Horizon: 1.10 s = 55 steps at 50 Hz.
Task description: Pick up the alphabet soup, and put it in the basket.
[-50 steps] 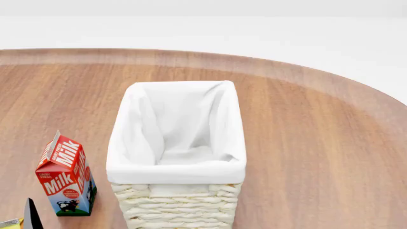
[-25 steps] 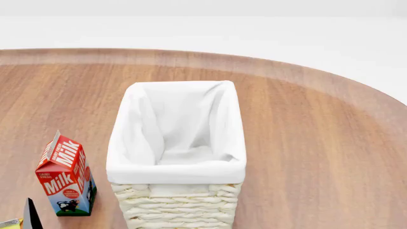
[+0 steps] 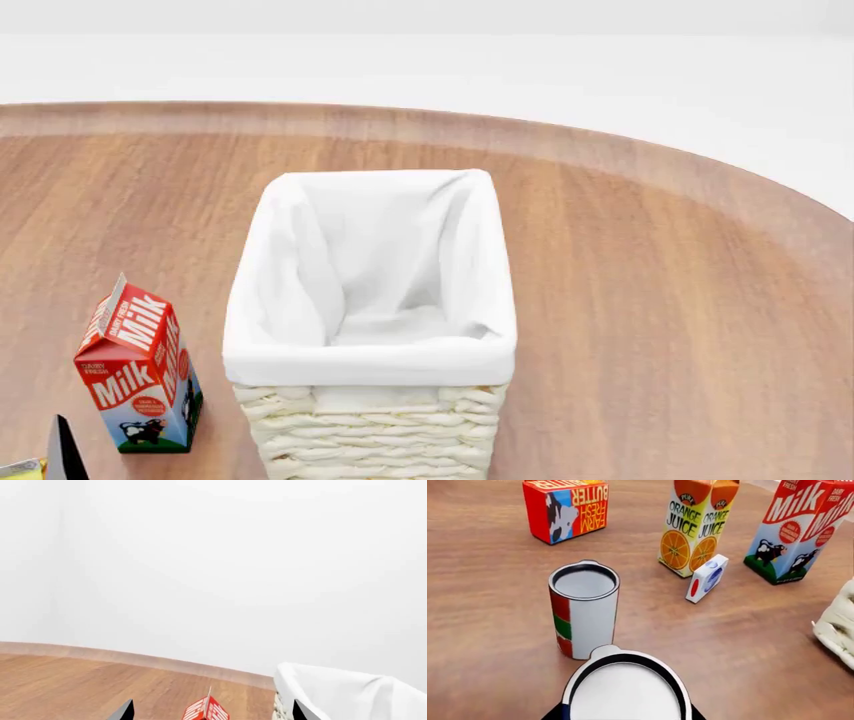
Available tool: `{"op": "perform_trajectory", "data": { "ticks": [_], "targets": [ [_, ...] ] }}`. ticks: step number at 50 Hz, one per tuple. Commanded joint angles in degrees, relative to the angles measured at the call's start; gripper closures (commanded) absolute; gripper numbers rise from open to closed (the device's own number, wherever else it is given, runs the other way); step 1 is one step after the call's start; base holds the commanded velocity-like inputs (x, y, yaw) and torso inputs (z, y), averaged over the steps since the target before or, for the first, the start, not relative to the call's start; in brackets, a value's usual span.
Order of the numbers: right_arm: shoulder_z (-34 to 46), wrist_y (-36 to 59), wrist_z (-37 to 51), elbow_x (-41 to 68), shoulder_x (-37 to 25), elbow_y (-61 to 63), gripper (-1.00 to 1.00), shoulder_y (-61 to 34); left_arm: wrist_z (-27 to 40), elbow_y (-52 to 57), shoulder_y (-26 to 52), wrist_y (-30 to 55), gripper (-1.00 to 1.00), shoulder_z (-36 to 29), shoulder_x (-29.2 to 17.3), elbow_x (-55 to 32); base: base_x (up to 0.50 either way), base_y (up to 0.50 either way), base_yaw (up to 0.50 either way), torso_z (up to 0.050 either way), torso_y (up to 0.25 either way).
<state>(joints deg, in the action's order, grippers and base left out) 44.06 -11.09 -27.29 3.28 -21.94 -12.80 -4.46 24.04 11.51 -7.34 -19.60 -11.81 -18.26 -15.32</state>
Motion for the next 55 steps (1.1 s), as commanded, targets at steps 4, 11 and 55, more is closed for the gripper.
{"op": "perform_trajectory", "data": {
  "ticks": [4, 11, 55],
  "targets": [
    [-0.3, 0.39, 0.8, -0.73, 0.21, 0.83, 1.0, 0.88, 0.21, -0.07, 0.01, -0.17, -1.0, -0.15, -0.16, -0.03, 0.0, 0.0, 0.0, 0.0, 0.0],
    [-3.13, -0.8, 2.83, 2.31, -2.63, 8.12, 1.0, 4.05, 0.28, -0.15, 0.11, -0.22, -1.0, -0.15, -0.26, -0.21, 0.0, 0.0, 0.0, 0.0, 0.0],
    [-13.07, -12.98, 4.36, 20.77, -11.82, 24.03, 1.0, 14.23, 0.87, -0.12, 0.08, -0.56, -1.0, -0.7, -0.72, -0.25, 0.0, 0.0, 0.0, 0.0, 0.0]
  ]
}}
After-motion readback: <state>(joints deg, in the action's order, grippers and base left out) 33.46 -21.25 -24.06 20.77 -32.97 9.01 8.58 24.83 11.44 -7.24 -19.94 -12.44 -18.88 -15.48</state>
